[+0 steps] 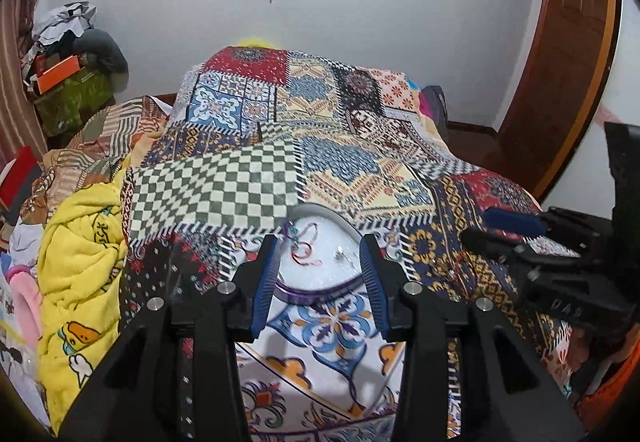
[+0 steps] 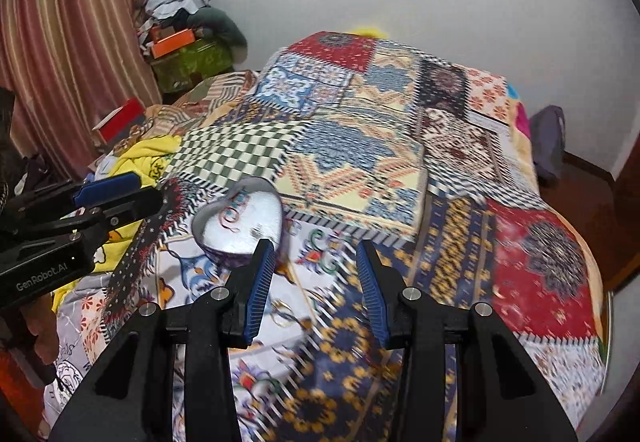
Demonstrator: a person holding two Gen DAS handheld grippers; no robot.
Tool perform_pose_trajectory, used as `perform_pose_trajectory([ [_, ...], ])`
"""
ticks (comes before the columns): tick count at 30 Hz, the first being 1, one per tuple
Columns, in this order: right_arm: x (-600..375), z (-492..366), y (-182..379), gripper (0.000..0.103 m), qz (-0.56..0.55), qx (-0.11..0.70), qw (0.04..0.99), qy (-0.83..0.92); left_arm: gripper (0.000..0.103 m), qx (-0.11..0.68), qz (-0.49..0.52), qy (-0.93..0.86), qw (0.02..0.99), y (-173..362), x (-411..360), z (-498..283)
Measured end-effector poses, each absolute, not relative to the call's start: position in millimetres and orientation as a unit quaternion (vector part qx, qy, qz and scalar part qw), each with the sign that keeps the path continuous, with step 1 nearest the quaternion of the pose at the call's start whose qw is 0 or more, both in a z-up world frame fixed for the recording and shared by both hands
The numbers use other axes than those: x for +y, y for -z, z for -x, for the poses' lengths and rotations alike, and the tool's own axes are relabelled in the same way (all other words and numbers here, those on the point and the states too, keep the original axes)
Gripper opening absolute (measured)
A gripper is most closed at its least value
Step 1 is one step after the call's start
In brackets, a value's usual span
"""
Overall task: Organize jewelry
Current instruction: 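Lift both grippers from the tin and move toward the remaining jewelry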
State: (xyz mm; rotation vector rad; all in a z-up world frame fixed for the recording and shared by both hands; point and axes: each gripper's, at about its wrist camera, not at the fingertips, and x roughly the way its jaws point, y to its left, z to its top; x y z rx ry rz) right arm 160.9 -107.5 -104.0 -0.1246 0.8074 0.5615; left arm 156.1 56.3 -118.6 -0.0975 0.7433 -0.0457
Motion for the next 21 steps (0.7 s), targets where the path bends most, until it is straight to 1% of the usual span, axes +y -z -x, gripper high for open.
perform_pose_trajectory([
  [8, -154.6, -153.6, 111.4, 0.039, 0.047, 0.406, 0.884, -0.228, 0.04, 0.393, 0.05, 0.043, 0.917, 135.2, 29.8, -152.4],
  [21, -208.1, -145.7, 143.0, 0.039, 0.02, 0.455, 0.868, -0.197, 0.04, 0.447, 0.05, 0.076, 0.89, 182.0, -6.4, -163.9],
])
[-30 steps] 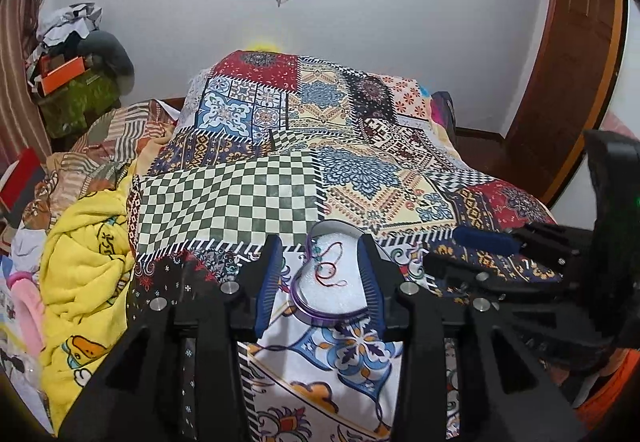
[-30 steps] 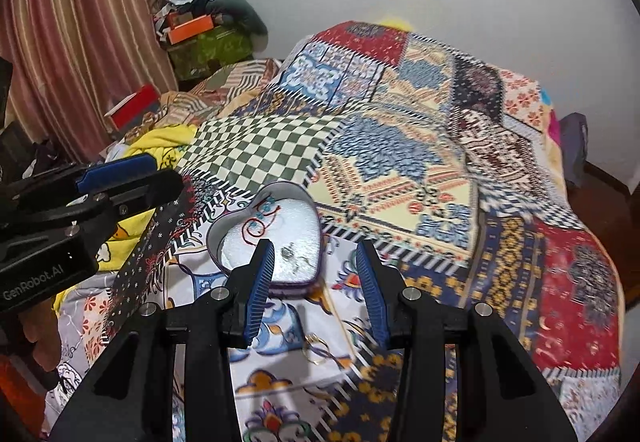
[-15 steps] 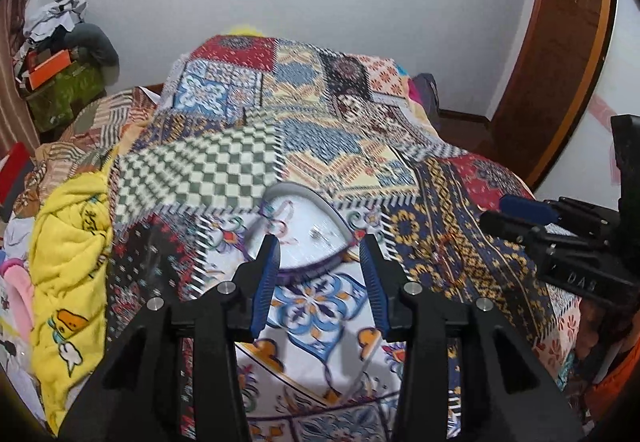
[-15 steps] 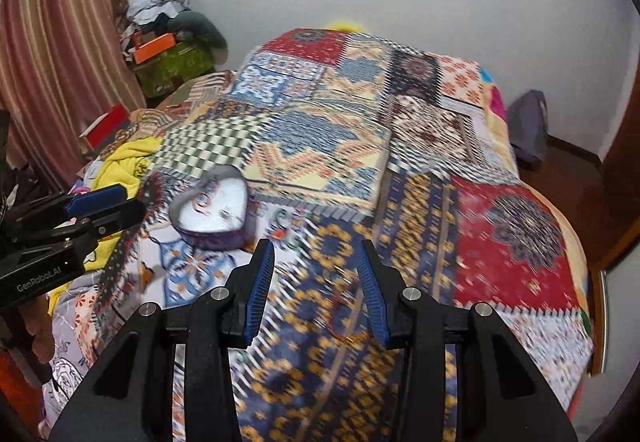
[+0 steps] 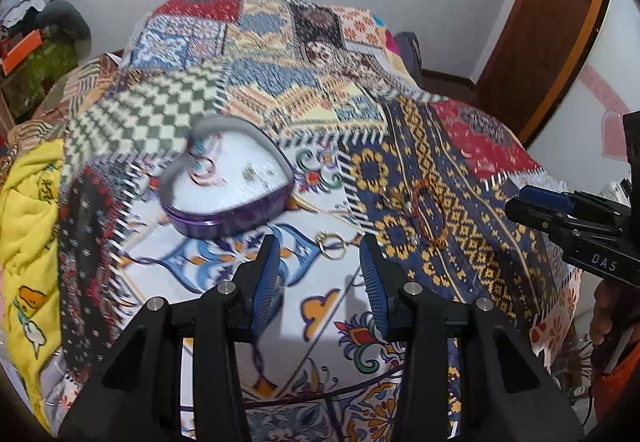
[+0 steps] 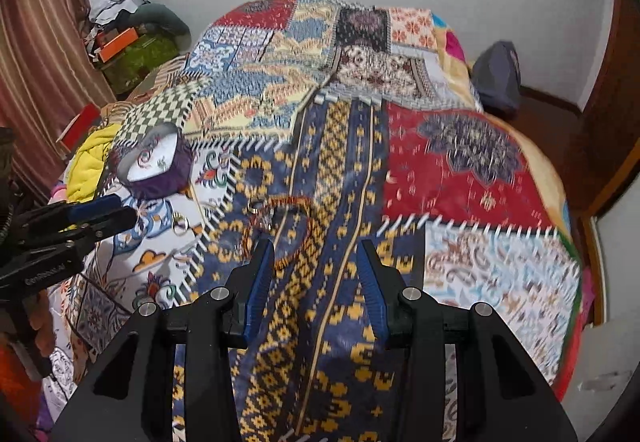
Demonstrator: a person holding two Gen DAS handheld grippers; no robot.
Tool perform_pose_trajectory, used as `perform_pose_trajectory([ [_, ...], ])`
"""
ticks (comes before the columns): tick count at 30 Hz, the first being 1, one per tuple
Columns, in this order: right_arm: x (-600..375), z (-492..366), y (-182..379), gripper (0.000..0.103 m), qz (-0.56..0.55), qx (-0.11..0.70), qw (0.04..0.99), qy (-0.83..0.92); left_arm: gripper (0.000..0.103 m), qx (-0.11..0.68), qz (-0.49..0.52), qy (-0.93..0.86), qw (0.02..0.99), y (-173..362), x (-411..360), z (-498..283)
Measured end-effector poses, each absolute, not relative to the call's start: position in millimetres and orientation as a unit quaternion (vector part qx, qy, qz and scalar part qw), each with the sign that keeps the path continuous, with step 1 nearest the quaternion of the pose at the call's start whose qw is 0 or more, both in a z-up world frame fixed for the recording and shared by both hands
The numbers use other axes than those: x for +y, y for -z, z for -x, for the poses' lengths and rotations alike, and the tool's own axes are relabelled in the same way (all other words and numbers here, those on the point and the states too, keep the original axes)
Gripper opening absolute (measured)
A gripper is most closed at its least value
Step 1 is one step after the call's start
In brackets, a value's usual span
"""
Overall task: Organize jewelry
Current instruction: 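Lift both grippers from the tin and move toward the remaining jewelry, then grasp the gold ring with the left gripper while the right grasps the orange beaded bracelet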
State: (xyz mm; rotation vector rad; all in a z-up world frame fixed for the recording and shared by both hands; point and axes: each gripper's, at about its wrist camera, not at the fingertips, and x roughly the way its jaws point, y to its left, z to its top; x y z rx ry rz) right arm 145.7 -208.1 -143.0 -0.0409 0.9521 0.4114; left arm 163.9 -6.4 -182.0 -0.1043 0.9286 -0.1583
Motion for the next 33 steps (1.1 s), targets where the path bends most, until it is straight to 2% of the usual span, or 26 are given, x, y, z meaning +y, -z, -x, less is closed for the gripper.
perform_pose_trajectory([
  [9, -191.1, -149.6, 162.7, 0.039, 0.019, 0.478, 0.847, -0.23, 0.04, 0.482, 0.066, 0.089, 0.869, 216.1, -14.1, -180.0],
  [16, -168.4, -157.7, 181.7, 0.039, 0.032, 0.499, 0.831, -0.245, 0.03, 0.482, 0.064, 0.096, 0.868, 222.0, -16.9, -185.9],
  [23, -154.2, -158.3, 195.8, 0.038, 0.081, 0.501, 0.827, -0.241, 0.029, 0.478, 0.044, 0.102, 0.872, 224.7, -25.0, -186.3],
  [24, -153.5, -159.4, 196.3, 0.037, 0.084, 0.5, 0.827, -0.242, 0.029, 0.477, 0.039, 0.101, 0.872, 225.1, -26.8, -186.1],
  [28, -159.0, -162.3, 197.8, 0.018, 0.073, 0.501, 0.828, -0.24, 0.029, 0.476, 0.039, 0.099, 0.873, 225.7, -27.9, -186.5],
  [31, -162.6, -165.7, 198.3, 0.015, 0.059, 0.502, 0.828, -0.242, 0.029, 0.477, 0.041, 0.098, 0.873, 226.5, -27.2, -188.2],
  [32, -161.7, -165.1, 198.1, 0.005, 0.064, 0.499, 0.831, -0.237, 0.029, 0.477, 0.04, 0.097, 0.873, 226.8, -27.6, -188.8],
  [33, -160.4, -165.2, 198.7, 0.005, 0.066, 0.499, 0.832, -0.234, 0.029, 0.477, 0.038, 0.095, 0.873, 227.0, -28.5, -189.5],
])
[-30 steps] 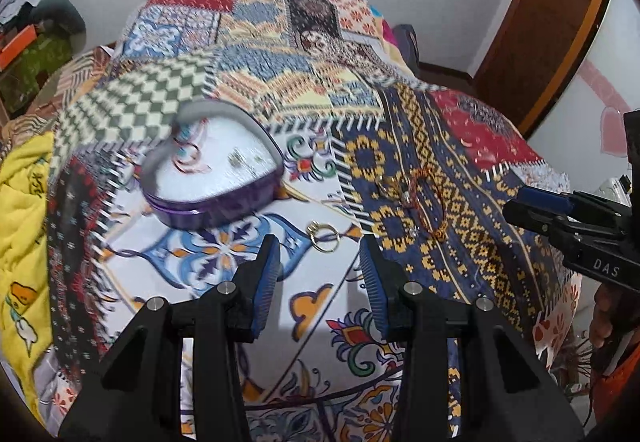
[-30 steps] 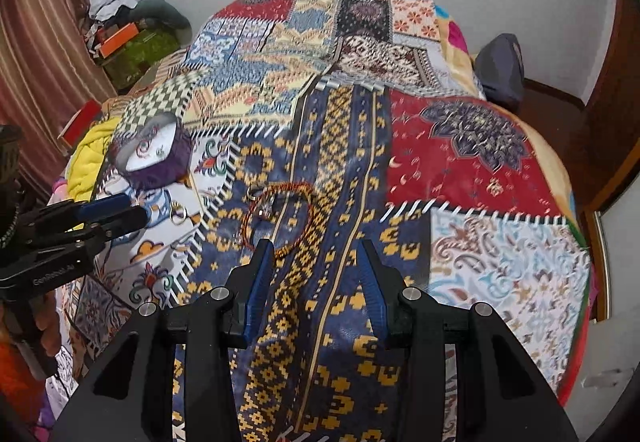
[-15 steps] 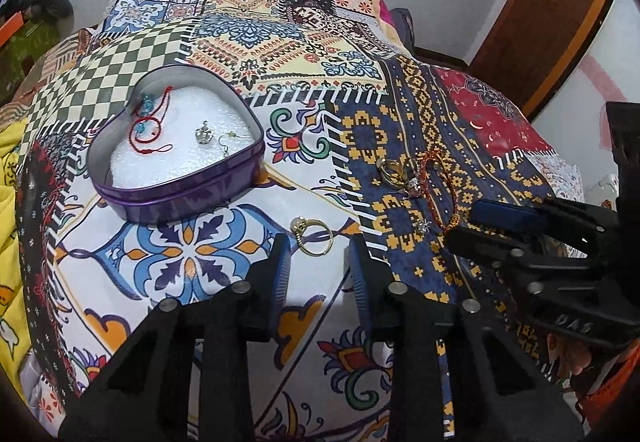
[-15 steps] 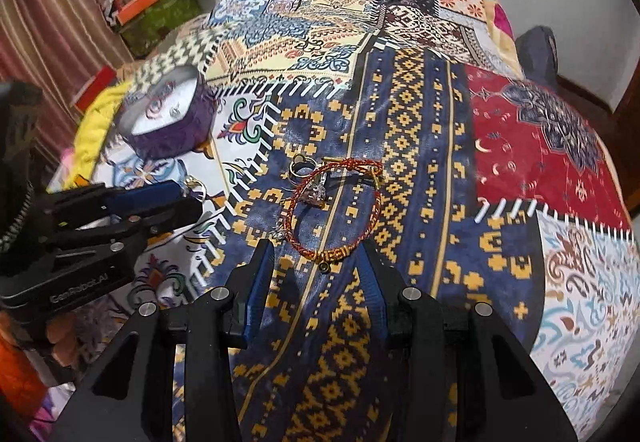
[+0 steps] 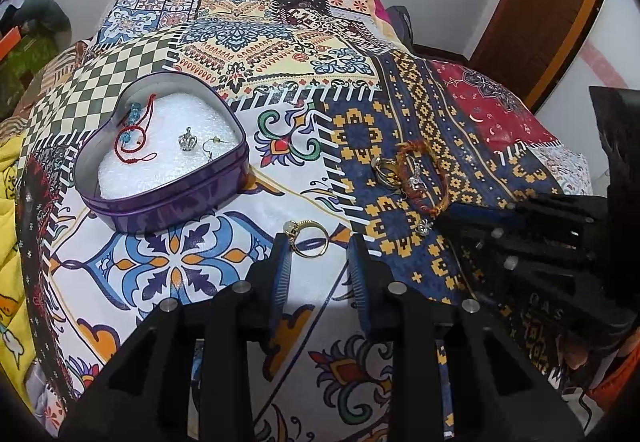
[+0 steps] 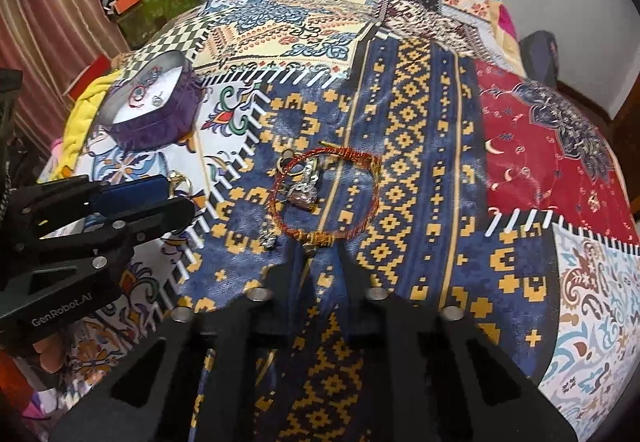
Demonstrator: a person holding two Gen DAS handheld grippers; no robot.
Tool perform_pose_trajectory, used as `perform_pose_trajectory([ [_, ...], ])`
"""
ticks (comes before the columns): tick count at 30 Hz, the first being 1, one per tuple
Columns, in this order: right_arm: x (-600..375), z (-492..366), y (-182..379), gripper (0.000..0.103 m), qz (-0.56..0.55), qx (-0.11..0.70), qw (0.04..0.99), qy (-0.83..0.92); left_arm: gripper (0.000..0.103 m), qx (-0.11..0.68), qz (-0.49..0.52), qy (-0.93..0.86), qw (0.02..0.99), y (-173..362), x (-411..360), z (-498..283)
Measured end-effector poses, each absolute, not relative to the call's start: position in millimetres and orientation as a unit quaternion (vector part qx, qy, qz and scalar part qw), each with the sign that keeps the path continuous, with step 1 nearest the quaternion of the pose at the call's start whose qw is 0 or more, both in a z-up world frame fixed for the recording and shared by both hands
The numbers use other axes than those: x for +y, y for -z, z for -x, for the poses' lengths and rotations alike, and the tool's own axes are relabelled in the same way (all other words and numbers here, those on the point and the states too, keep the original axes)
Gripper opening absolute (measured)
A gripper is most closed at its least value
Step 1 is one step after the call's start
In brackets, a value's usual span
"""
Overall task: Organize jewelry
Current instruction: 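Grasp the gold ring with the left gripper while the right grasps the orange beaded bracelet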
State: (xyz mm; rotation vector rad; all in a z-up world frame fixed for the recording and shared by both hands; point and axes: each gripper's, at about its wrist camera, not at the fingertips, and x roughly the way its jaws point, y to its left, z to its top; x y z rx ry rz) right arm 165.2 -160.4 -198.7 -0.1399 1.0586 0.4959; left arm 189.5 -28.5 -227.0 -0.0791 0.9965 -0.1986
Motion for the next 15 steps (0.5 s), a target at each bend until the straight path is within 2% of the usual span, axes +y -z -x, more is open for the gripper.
perform_pose_trajectory([
  [7, -169.9, -162.9, 188.9, 0.005, 0.038, 0.492, 0.834, -0.246, 0.028, 0.47, 0.027, 0.088, 0.878, 229.0, -33.8, -197.0],
  [8, -171.5, -161.8, 186.8, 0.005, 0.036, 0.491, 0.834, -0.249, 0.021, 0.468, 0.021, 0.084, 0.879, 229.3, -34.8, -197.8],
  [9, -171.9, -161.8, 185.8, 0.005, 0.037, 0.491, 0.834, -0.249, 0.018, 0.467, 0.014, 0.078, 0.881, 229.9, -36.0, -198.9],
  [13, -181.6, -161.2, 178.5, 0.005, 0.028, 0.493, 0.834, -0.247, 0.018, 0.463, 0.02, 0.081, 0.882, 230.5, -34.6, -201.0],
  [15, -186.3, -162.6, 175.6, 0.009, 0.019, 0.497, 0.832, -0.246, 0.018, 0.462, 0.022, 0.082, 0.883, 230.8, -33.6, -201.1],
])
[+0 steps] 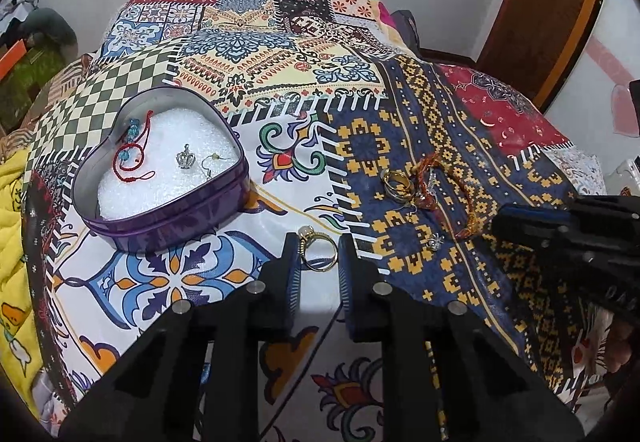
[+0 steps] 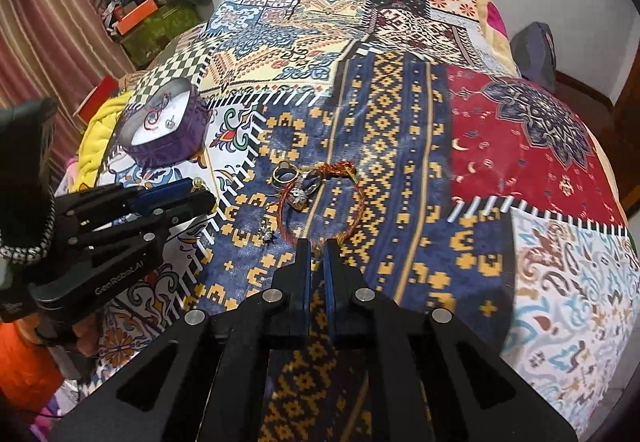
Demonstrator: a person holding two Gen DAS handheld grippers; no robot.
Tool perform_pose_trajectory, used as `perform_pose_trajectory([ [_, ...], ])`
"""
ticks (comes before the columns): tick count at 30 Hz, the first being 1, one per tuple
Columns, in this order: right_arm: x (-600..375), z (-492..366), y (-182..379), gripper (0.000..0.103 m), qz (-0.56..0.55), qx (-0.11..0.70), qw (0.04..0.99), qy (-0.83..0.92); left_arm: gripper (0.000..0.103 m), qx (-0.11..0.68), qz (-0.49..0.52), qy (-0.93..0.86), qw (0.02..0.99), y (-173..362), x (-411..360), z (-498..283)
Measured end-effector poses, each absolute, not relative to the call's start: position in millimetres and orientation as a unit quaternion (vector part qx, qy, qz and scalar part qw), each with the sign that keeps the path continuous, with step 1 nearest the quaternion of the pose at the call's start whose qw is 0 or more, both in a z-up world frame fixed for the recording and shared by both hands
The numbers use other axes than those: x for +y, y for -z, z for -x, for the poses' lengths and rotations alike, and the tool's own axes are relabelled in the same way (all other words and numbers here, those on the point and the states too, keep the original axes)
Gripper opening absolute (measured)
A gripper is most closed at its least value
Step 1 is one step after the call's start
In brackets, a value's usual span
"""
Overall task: Organize jewelry
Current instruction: 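Grasp the gold ring with the left gripper while the right grasps the orange beaded bracelet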
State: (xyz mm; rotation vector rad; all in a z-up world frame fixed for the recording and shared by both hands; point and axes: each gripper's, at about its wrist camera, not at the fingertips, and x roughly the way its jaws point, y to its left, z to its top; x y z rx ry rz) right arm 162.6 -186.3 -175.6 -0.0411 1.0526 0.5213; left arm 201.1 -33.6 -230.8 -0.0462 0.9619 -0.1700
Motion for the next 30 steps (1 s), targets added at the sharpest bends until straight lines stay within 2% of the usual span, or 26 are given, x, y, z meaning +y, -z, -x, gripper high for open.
perform_pose_trajectory([
  [1, -187.2, -162.8, 174.1, 0.011, 0.017, 0.497, 0.832, -0.245, 0.018, 0.461, 0.023, 0.082, 0.883, 230.7, -33.1, -200.9],
  [3, -187.7, -163.8, 171.2, 0.024, 0.02, 0.495, 0.836, -0.238, 0.018, 0.46, 0.024, 0.082, 0.884, 230.6, -32.3, -200.4],
  [5, -184.9, -164.7, 169.1, 0.027, 0.028, 0.489, 0.839, -0.236, 0.018, 0.458, 0.024, 0.082, 0.885, 230.6, -32.4, -199.5],
  [17, -165.9, -203.8, 198.4, 0.027, 0.083, 0.521, 0.82, -0.22, 0.018, 0.45, 0.037, 0.085, 0.888, 228.2, -23.1, -193.4],
  [19, -167.1, -210.0, 198.3, 0.025, 0.074, 0.527, 0.816, -0.226, 0.018, 0.449, 0.039, 0.086, 0.889, 228.2, -22.8, -194.0],
  [21, -169.2, -214.6, 199.9, 0.009, 0.074, 0.526, 0.819, -0.218, 0.018, 0.448, 0.039, 0.086, 0.889, 227.6, -23.2, -193.9],
  [24, -173.7, -218.7, 201.1, 0.005, 0.064, 0.528, 0.819, -0.215, 0.018, 0.448, 0.041, 0.086, 0.889, 226.6, -22.8, -192.7],
  [30, -174.3, -219.4, 192.7, 0.003, 0.052, 0.513, 0.829, -0.215, 0.018, 0.443, 0.046, 0.079, 0.892, 220.7, -17.4, -189.5],
])
